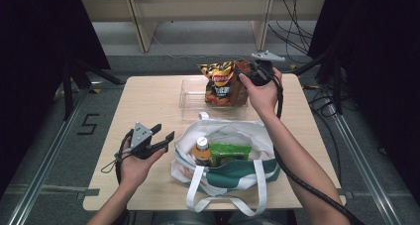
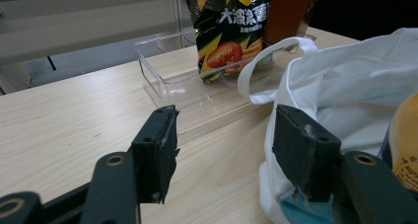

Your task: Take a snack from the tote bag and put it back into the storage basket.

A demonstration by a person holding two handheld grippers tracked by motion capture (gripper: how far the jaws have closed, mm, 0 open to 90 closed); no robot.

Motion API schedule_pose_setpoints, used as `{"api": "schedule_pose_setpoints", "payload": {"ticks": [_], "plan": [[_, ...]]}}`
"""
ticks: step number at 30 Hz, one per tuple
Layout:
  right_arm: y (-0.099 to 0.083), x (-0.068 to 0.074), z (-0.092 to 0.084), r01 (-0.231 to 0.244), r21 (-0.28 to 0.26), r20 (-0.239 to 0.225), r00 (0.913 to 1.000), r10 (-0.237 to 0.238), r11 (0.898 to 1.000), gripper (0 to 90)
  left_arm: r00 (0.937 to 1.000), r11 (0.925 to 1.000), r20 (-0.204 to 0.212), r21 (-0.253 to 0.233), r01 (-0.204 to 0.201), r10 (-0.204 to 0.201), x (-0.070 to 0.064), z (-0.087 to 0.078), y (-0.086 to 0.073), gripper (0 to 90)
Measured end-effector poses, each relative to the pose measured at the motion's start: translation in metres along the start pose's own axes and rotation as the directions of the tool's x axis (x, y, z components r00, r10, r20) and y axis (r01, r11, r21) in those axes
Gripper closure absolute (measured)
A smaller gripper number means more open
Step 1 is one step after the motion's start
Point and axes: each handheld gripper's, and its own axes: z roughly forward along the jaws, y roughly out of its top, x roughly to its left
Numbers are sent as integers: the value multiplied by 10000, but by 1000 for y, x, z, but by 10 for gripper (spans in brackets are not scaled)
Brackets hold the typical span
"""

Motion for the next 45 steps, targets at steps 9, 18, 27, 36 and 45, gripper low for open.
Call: {"api": "schedule_pose_setpoints", "payload": {"ticks": [9, 18, 27, 36, 45], "plan": [[-5, -2, 7, -149, 269, 16, 9999, 149, 9995, 387, 10000, 10000, -23, -6, 28, -28, 1, 0, 0, 423], [-3, -1, 9, -224, 373, 54, 9997, 223, 9991, 386, 10000, 10000, 25, 12, -12, 12, 0, 0, 0, 422], [-1, -2, 9, -222, 534, 55, 9997, 220, 9983, 387, 10000, 10000, 6, -16, 22, -22, 0, 0, 1, 422], [1, -1, 8, -277, 596, -2, 9996, 277, 9978, 387, 10000, 10000, 26, 15, -11, 11, -1, 0, 0, 421], [0, -1, 15, -291, 840, 23, 9996, 290, 9960, 387, 10000, 10000, 33, -28, -72, 73, -2, 0, 1, 421]]}}
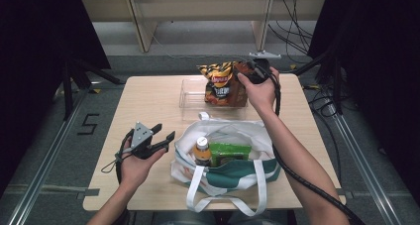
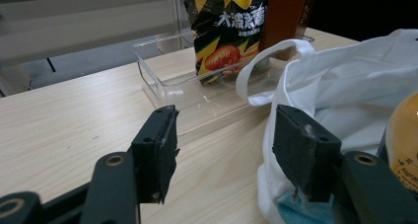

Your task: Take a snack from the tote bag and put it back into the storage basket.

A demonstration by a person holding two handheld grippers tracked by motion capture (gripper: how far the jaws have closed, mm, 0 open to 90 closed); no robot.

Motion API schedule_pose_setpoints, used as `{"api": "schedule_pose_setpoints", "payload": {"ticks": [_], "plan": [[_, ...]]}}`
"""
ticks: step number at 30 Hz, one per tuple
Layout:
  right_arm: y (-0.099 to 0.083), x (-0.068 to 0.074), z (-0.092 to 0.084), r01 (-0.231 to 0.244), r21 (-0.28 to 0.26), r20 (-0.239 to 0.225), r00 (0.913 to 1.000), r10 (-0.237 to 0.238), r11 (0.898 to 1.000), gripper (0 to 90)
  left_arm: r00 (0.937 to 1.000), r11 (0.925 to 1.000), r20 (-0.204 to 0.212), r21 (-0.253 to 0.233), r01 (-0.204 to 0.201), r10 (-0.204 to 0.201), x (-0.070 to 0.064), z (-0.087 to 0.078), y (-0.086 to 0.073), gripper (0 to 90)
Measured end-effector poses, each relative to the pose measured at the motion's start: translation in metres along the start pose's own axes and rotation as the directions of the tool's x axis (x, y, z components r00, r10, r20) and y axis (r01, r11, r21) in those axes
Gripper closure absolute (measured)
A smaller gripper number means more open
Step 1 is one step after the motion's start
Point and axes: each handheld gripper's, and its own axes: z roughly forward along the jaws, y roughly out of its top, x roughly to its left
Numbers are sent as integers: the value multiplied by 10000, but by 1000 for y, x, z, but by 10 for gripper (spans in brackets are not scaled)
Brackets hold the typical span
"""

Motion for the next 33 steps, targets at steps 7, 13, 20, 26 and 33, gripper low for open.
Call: {"api": "schedule_pose_setpoints", "payload": {"ticks": [7, 13, 20, 26, 33], "plan": [[-7, -2, 7, 164, 108, 26, 9999, -164, 9998, 386, 10000, 10000, 23, 26, 19, -19, 1, 0, -1, 421], [-10, -2, 11, 240, 163, 51, 9997, -241, 9996, 384, 10000, 10000, -9, -12, 46, -46, 0, -1, 0, 421], [-16, -2, 16, 239, 337, 60, 9997, -241, 9991, 382, 10000, 10000, 26, 14, 11, -11, 0, 0, 0, 421], [-21, 0, 20, 217, 469, 90, 9997, -222, 9987, 380, 10000, 10000, 7, 34, 19, -19, 0, 0, 0, 421], [-27, -1, 24, 309, 700, 152, 9994, -320, 9971, 373, 10000, 10000, 23, 26, 23, -23, 0, 0, 0, 421]]}}
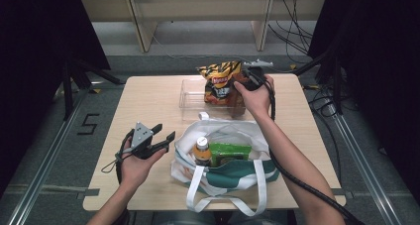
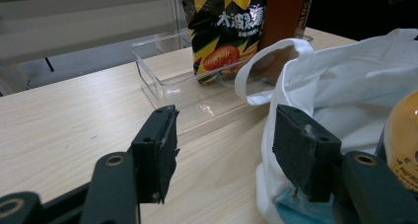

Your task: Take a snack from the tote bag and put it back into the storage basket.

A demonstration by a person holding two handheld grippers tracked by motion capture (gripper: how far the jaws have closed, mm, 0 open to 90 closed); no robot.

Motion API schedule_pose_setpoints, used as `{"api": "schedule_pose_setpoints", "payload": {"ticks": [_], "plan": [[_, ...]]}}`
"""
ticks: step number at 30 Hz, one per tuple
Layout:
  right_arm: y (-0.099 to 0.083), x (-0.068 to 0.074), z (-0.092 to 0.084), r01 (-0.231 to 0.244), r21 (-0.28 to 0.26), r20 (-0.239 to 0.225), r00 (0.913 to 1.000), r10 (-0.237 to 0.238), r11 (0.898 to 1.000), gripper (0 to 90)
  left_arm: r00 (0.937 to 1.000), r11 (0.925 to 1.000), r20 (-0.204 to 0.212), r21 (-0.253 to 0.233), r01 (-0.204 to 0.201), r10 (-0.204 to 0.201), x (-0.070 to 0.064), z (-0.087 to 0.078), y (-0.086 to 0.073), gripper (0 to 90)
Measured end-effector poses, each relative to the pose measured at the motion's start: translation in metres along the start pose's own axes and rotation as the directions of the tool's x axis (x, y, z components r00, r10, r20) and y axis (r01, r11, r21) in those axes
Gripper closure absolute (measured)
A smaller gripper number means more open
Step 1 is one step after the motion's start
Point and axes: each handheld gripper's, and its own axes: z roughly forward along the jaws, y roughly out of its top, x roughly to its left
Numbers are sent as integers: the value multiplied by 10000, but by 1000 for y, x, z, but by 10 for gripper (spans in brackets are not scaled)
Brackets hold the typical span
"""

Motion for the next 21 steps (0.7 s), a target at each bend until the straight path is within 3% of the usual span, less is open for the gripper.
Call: {"api": "schedule_pose_setpoints", "payload": {"ticks": [8, 9, 14, 19, 20, 21], "plan": [[-1, 2, -1, -261, 42, -188, 9995, 262, 9996, 330, 10000, 10000, 5, 1, -3, 3, -1, 0, 0, 421], [-1, -1, -1, 12, -50, -243, 9997, -14, 10000, 330, 10000, 10000, -2, -6, -5, 5, -1, 0, 0, 421], [0, 1, -6, -202, 3, -436, 9988, 202, 9998, 294, 10000, 10000, 7, -3, -3, 3, -1, 0, 0, 421], [-1, 0, -13, -51, -6, -637, 9980, 50, 10000, 283, 10000, 10000, -23, -30, -17, 17, -1, 0, 0, 421], [-2, 2, -15, -353, 79, -622, 9974, 357, 9993, 283, 10000, 10000, -29, -27, -13, 13, -1, -1, 0, 422], [-2, 0, -17, -150, 72, -699, 9974, 155, 9999, 283, 10000, 10000, -32, -27, -3, 3, -1, -1, 0, 421]]}}
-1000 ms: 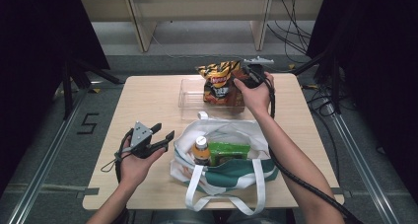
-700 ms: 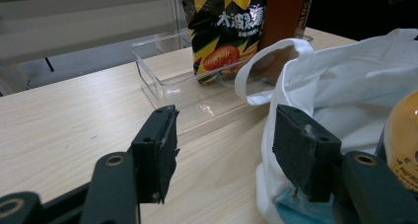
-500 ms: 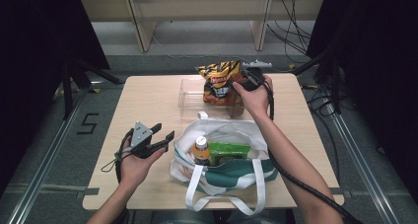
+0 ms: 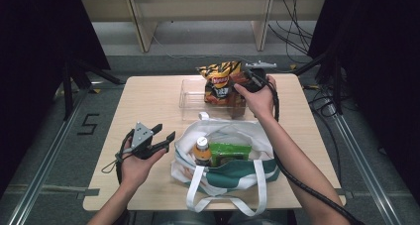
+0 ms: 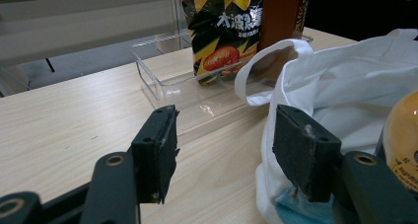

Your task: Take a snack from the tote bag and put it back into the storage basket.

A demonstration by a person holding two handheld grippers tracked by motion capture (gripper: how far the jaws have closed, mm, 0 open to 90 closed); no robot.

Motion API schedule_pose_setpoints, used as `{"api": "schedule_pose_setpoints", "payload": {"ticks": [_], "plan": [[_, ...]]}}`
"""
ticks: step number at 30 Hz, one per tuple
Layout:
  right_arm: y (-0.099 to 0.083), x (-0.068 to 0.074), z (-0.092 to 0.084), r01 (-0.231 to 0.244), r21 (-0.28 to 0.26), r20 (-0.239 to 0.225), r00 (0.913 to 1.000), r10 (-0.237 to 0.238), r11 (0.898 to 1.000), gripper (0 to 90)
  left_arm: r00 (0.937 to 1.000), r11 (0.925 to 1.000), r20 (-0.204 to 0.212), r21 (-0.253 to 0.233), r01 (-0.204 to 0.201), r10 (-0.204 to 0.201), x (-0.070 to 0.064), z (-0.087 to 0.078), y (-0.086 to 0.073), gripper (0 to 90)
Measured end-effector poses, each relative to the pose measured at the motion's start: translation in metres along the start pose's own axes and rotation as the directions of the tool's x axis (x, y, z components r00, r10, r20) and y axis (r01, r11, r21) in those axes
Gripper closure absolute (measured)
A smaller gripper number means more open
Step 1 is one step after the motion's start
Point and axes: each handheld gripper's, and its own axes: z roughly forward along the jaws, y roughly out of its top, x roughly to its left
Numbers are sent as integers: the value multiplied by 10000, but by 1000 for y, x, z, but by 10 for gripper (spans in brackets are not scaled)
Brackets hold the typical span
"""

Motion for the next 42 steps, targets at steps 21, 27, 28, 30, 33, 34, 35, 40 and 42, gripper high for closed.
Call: {"api": "schedule_pose_setpoints", "payload": {"ticks": [21, 27, 28, 30, 33, 34, 35, 40, 42], "plan": [[-16, -9, -44, 164, -296, -415, 9990, -177, 9994, 317, 10000, 10000, -68, 36, 20, -20, 1, 0, -1, 421], [-20, -10, -56, 130, -247, -559, 9983, -144, 9996, 353, 10000, 10000, -6, 9, 73, -73, 1, 1, -2, 421], [-22, -11, -58, 244, -328, -559, 9981, -262, 9992, 366, 10000, 10000, -7, 10, 82, -82, 1, 1, -3, 421], [-23, -11, -63, 332, -177, -652, 9973, -343, 9993, 395, 10000, 10000, -18, 6, 80, -80, 1, 1, -2, 422], [-25, -12, -71, 567, -252, -842, 9947, -586, 9981, 446, 10000, 10000, -20, 7, 85, -85, 1, 1, -2, 422], [-25, -12, -74, 675, -188, -854, 9940, -689, 9975, 459, 10000, 10000, -73, 68, 53, -52, 1, 1, -2, 422], [-26, -11, -76, 755, -315, -840, 9934, -779, 9967, 470, 10000, 10000, -62, 58, 42, -42, 1, 1, -2, 422], [-30, -8, -89, 983, -86, -1176, 9882, -986, 9951, 557, 10000, 10000, -60, 63, 41, -40, 0, 1, -3, 422], [-33, -8, -92, 1261, -184, -1311, 9831, -1274, 9918, 586, 10000, 10000, -79, 80, 57, -56, 1, 1, -3, 422]]}}
